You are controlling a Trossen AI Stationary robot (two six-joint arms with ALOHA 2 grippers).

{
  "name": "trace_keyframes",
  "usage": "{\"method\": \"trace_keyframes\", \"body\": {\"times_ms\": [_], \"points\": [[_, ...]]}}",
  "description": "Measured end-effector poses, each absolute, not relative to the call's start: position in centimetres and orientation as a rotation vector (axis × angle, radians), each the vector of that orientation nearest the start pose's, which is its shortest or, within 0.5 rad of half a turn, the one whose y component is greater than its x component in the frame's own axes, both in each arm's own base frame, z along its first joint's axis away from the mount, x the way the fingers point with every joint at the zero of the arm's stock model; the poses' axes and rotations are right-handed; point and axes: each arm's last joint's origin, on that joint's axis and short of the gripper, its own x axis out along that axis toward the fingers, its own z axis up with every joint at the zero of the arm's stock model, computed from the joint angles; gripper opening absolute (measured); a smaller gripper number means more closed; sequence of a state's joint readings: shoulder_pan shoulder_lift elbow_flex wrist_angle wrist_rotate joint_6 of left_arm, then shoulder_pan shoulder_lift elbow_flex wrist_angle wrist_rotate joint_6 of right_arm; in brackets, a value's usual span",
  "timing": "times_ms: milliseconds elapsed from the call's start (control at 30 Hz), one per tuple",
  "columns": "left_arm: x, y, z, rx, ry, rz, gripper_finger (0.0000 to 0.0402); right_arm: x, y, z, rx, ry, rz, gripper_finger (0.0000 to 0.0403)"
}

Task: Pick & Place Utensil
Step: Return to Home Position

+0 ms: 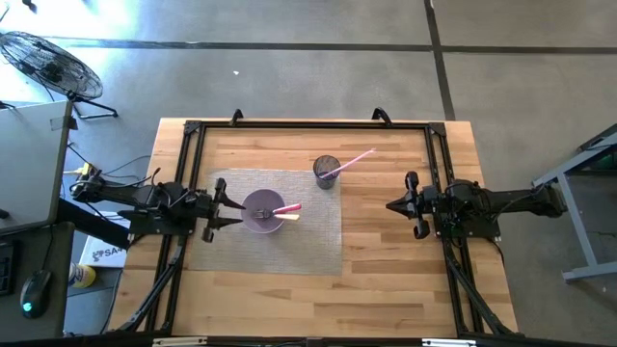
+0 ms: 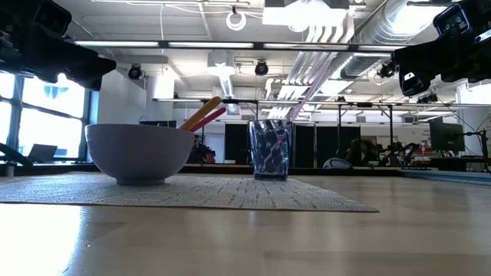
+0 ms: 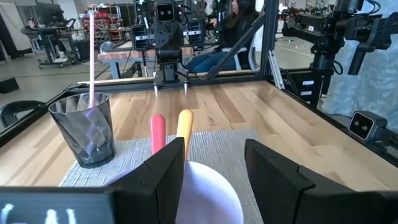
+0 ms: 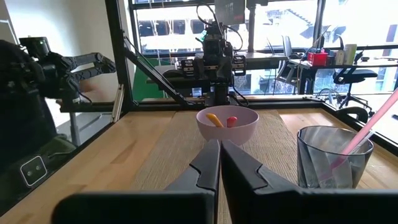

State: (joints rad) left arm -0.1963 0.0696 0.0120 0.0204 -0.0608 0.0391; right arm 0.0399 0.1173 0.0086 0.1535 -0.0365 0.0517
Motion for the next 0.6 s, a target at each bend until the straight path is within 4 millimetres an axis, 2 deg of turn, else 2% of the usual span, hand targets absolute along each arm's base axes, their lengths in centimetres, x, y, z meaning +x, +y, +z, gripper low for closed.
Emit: {"method": "trace_keyframes", "body": {"times_ms": [600], "points": [[10.05,-1.81,16.28,0.047,0.050,-0.135,0.0166,10.44,0.53,17.18,0.052,-0.043,0.078,0.0009]]}}
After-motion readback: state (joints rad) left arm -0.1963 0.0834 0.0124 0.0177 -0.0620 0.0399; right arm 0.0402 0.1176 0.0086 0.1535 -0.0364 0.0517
